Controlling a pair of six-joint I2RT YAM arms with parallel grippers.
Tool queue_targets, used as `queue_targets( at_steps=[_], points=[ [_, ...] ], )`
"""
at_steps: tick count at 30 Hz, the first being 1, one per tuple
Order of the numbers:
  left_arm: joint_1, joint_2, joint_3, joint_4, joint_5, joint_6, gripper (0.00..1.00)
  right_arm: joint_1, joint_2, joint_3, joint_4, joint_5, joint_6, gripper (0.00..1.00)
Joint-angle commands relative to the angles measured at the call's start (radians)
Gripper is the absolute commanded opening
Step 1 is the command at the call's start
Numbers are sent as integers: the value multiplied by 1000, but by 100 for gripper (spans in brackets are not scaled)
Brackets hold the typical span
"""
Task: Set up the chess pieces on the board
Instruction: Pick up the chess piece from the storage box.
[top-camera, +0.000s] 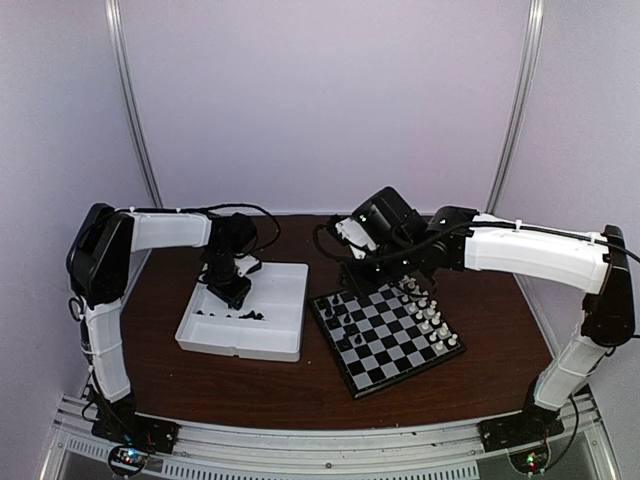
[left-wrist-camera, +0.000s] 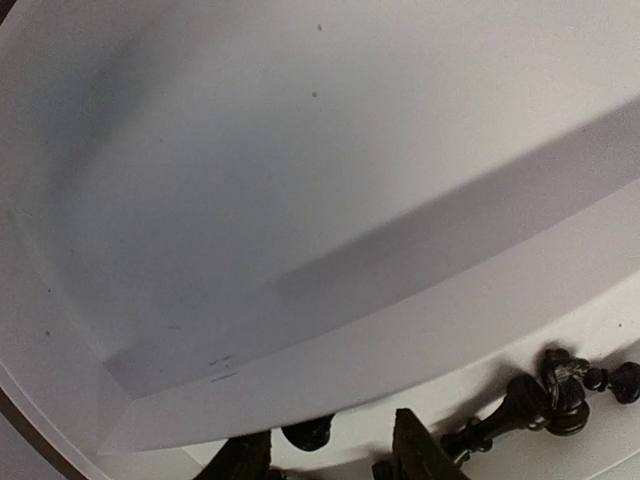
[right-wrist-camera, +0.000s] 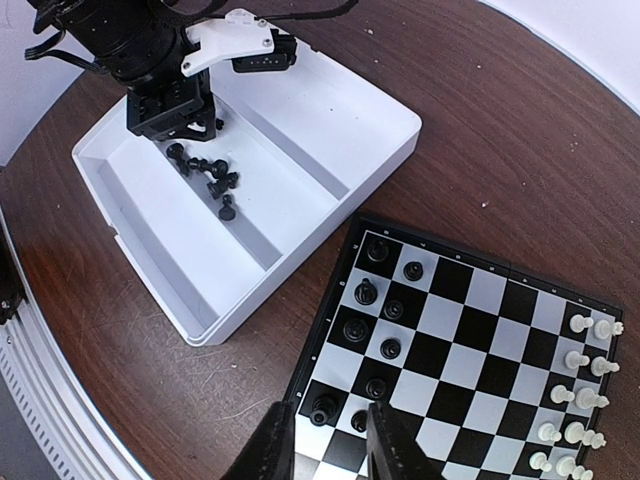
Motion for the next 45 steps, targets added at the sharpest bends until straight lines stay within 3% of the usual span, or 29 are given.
queue_targets(
  at_steps=[1,16,23,28,36,45],
  points=[
    [5,21,27,2,19,13,41,-5,-34,5,2,-5,9,28],
    [5,89,49,-64,-13,-8,34,-5,-33,5,0,-7,10,28],
    [4,71,34,-46,-16,-54,22,-6,-29,9,4,-9,8,28],
    [2,-13,-38,38,-34,-76,15,-5,-16,12,9,-21,11,28],
    [-34,-202,-191,221,-40,-92,15,-5,26,34,40,-95,57,29],
    [-162,-415,-351,513,69,-55,14,-6,114,80,154,-280,272,28]
  ],
)
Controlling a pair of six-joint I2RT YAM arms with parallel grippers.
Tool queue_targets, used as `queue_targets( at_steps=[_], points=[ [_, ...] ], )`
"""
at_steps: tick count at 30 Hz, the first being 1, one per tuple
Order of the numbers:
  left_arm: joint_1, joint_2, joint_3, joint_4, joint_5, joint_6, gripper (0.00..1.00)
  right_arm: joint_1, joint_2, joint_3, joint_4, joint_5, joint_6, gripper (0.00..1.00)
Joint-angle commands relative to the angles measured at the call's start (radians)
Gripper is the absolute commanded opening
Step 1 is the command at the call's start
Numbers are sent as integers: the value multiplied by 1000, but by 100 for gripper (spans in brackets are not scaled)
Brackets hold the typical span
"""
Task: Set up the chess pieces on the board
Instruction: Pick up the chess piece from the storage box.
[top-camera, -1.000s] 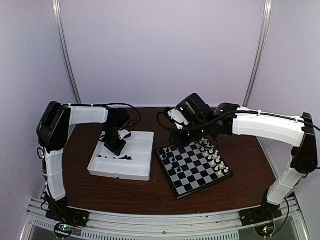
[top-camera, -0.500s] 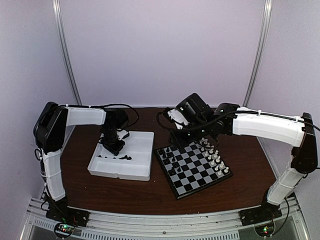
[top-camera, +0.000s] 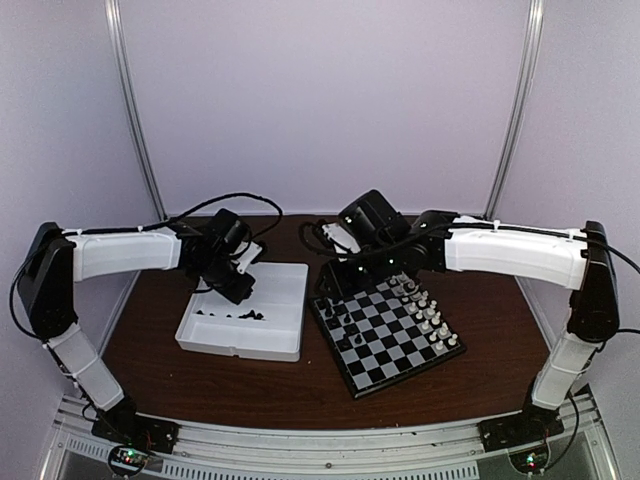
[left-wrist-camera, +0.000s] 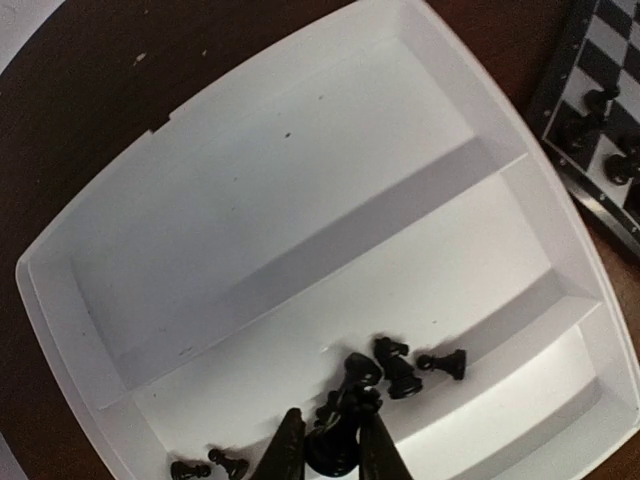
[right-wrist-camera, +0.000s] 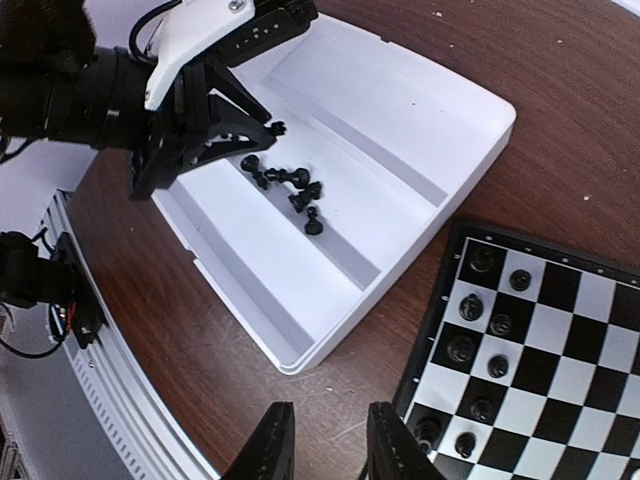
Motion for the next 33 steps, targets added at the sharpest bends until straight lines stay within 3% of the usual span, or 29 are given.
queue_targets(
  at_steps=[1,10,13,17,33],
  points=[
    [-80,-118,-91,260,97,23,14,-4,41,50,87,-111,147,28],
    [-148,-280,-269,569,335,8,14,-46,28,-29,241,-235,310,29],
    [-156,-282,-303,658,401,11,14,-60,25,-44,269,-257,350,36],
    [-161,-275,-301,672,418,23,14,-62,20,-54,283,-253,367,40],
    [-163,-241,-274,653,471,42,14,-63,99,-55,371,-351,454,36]
  ],
)
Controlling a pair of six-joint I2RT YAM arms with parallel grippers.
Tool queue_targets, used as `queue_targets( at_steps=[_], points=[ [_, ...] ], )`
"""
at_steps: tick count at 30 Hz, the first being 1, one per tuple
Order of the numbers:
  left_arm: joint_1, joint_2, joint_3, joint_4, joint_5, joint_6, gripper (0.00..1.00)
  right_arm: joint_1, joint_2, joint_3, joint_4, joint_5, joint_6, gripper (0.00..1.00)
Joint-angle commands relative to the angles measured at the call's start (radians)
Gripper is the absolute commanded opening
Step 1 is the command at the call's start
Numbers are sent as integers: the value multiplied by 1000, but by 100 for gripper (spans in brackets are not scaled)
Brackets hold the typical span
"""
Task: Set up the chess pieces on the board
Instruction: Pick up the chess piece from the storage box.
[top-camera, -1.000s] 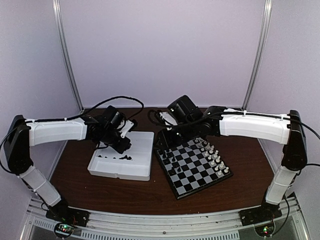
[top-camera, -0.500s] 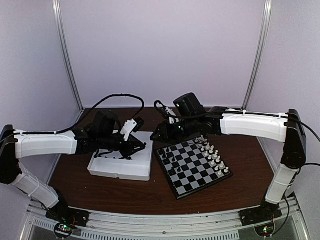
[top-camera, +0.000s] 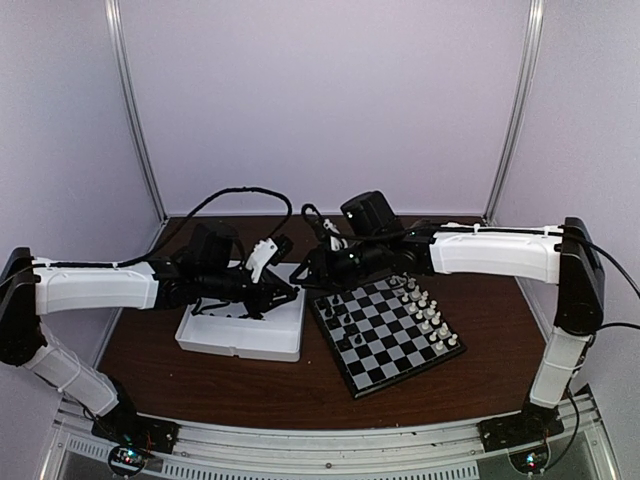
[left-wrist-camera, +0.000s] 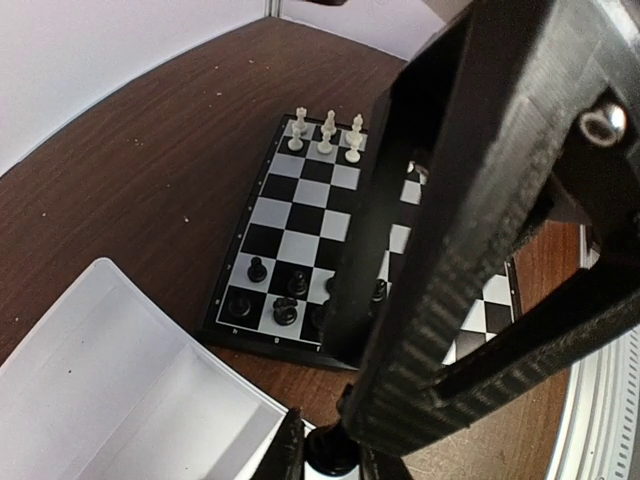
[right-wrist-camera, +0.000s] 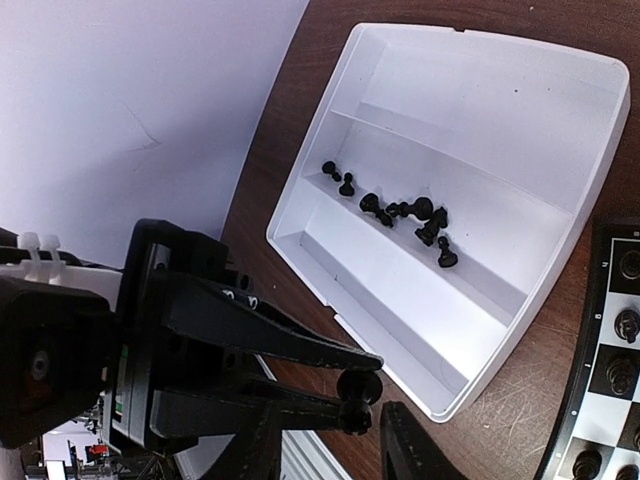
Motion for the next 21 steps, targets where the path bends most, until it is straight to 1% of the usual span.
queue_targets(
  at_steps=[1,4,16,19,21],
  points=[
    [-4,10,29,38,31,21,14,2,18,-12,36,-27,23,36],
    [-4,10,29,37,40,22,14,2,24,-18,36,-24,23,36],
    [-4,12,26,45,32,21,15,2,44,-42,47,-35,42,28],
    [-4,12,23,48,26,19,15,1,45,-53,62,-43,54,25],
    [-4,12,23,47,17,19,15,2,46,-55,71,-49,61,22]
  ],
)
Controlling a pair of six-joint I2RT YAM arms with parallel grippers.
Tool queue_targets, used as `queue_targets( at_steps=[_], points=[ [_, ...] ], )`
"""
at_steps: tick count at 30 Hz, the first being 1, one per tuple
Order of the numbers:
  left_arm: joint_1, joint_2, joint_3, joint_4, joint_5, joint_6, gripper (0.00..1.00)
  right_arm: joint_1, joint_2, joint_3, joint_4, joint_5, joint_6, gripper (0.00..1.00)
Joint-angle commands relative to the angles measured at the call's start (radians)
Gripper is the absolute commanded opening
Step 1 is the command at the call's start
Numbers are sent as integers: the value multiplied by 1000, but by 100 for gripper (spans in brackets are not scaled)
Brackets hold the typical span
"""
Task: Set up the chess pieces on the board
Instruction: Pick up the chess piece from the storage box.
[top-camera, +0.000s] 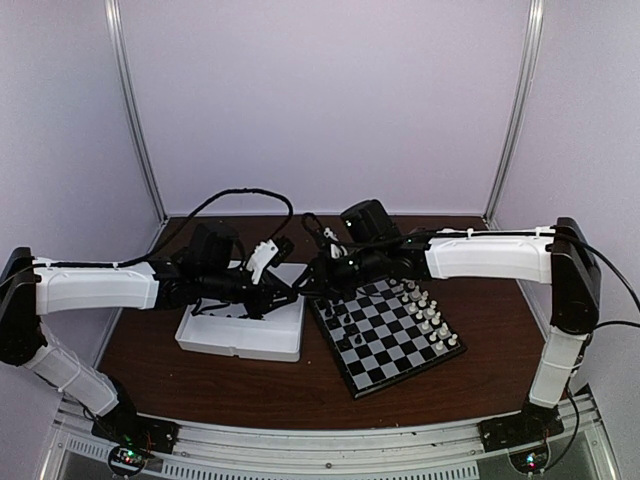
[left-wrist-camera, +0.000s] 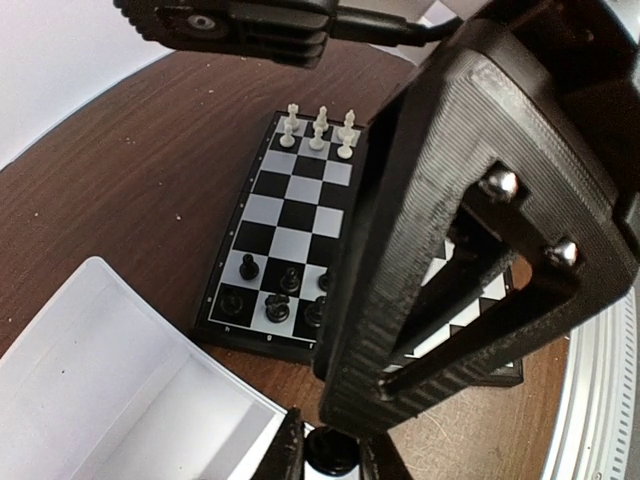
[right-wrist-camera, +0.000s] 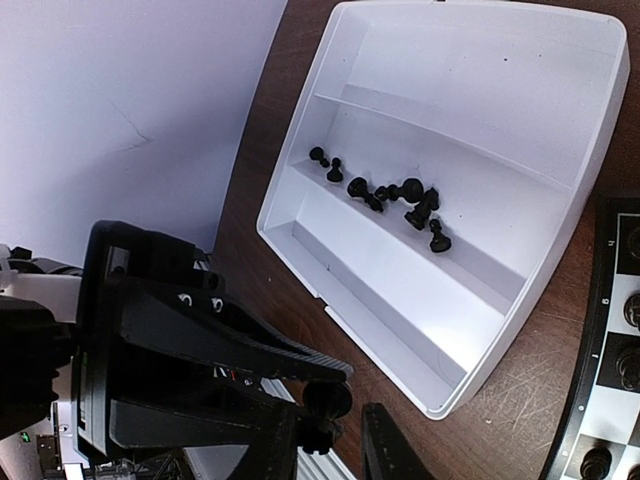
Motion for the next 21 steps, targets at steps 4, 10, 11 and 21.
queue_targets(
  at_steps=[4,10,11,21],
  points=[
    [-4,12,22,58,-6,13,15,2,26,-24,58,-33,38,17],
    [-4,12,18,66,-9,8,20,0,27,-29,64,-29,44,8],
    [-4,13,20,65,-5,7,22,-3,26,-30,61,-28,41,7],
    [-4,-41,-19,85,57,5,71,-45,-58,-59,-80,62,-88,4]
  ],
)
